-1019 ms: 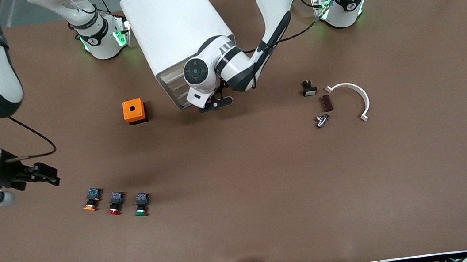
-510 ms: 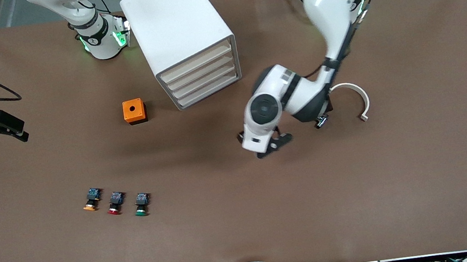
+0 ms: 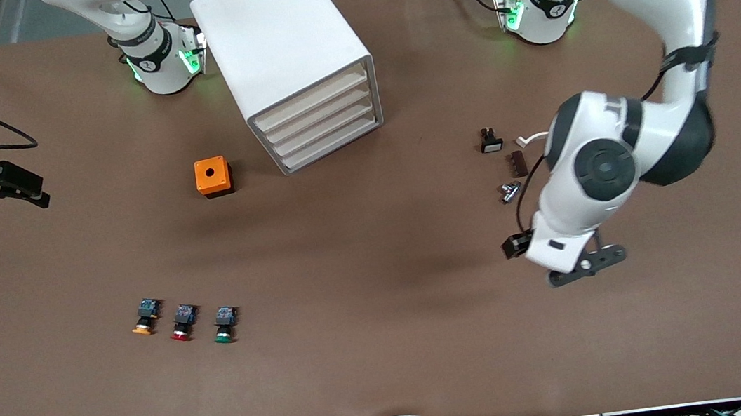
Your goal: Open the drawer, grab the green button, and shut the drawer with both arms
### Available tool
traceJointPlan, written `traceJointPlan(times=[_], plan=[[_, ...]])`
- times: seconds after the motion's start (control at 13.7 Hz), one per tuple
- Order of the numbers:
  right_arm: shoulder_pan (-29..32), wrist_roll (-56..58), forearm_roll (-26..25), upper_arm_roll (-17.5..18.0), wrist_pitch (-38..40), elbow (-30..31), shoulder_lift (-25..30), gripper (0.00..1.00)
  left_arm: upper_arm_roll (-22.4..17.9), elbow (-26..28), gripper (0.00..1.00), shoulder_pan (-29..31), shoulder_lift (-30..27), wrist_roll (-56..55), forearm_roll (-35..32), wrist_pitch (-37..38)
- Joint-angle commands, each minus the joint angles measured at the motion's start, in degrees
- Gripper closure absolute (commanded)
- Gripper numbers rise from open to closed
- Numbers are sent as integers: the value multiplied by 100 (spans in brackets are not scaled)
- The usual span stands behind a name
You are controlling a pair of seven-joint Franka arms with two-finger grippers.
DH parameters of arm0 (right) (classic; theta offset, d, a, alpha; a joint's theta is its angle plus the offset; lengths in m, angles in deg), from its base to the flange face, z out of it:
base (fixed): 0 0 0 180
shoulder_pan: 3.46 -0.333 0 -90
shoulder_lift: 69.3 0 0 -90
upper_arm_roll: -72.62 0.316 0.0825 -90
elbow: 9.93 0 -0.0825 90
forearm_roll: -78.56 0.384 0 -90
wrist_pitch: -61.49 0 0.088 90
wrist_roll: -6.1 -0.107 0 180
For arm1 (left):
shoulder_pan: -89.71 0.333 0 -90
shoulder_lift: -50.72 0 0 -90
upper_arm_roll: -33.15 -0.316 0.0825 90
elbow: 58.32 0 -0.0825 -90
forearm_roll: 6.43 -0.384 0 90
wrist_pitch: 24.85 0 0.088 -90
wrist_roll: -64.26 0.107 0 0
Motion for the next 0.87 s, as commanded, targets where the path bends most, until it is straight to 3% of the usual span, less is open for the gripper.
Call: traceJointPlan(times=[0.0,0.51,0.8], plan=[[213,-108,-49,94,45,43,79,0,36,143,0,142,-657,415,-151,600],[160,-196,-23,58,54,-212,44,0,53,275,0,993,-1616,1715,-54,1613],[177,-196,-49,67,37,-256,27,0,71,486,0,1345,-1934,2103,148,1693]])
